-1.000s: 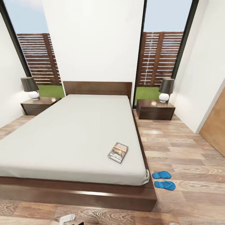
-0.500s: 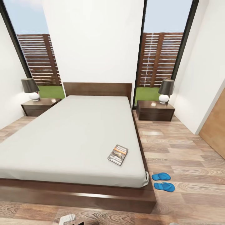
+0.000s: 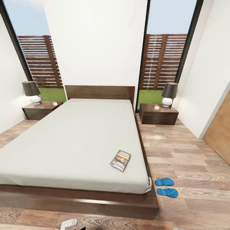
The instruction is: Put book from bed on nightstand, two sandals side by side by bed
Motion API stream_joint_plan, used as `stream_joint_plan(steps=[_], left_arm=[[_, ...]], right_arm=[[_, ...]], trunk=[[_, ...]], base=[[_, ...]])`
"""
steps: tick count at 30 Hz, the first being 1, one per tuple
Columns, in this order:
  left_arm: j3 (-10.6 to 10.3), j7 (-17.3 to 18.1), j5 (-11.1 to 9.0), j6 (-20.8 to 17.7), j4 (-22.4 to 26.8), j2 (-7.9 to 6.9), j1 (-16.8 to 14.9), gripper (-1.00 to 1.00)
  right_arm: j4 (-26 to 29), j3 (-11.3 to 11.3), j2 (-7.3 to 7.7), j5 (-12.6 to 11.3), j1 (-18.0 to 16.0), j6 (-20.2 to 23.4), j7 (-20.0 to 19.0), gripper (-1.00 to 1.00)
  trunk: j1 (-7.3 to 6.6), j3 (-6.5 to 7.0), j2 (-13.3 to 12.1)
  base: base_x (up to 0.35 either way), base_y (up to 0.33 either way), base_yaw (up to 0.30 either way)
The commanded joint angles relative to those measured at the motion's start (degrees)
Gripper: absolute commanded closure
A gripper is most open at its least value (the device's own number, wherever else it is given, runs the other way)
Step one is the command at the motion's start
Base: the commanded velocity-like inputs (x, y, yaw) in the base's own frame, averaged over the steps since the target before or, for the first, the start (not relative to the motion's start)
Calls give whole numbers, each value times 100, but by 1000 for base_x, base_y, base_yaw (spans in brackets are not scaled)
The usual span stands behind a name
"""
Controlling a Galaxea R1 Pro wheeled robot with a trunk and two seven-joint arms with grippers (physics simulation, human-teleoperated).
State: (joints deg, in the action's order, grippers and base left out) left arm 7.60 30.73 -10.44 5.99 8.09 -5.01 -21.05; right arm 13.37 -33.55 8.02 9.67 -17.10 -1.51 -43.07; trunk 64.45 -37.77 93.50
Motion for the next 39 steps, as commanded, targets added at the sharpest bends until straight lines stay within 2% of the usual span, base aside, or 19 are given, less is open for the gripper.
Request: stream_joint_plan(steps=[1,39], left_arm=[[23,29,-11,6,-7,0,-4,-100],[23,29,-11,7,-9,-2,-4,-100]], right_arm=[[-1,-47,-2,61,-6,-16,-25,-100],[-1,-47,0,61,-4,-16,-20,-100]], trunk=[[-23,13,-39],[-858,696,-1563]], base=[[0,0,0],[0,0,0]])
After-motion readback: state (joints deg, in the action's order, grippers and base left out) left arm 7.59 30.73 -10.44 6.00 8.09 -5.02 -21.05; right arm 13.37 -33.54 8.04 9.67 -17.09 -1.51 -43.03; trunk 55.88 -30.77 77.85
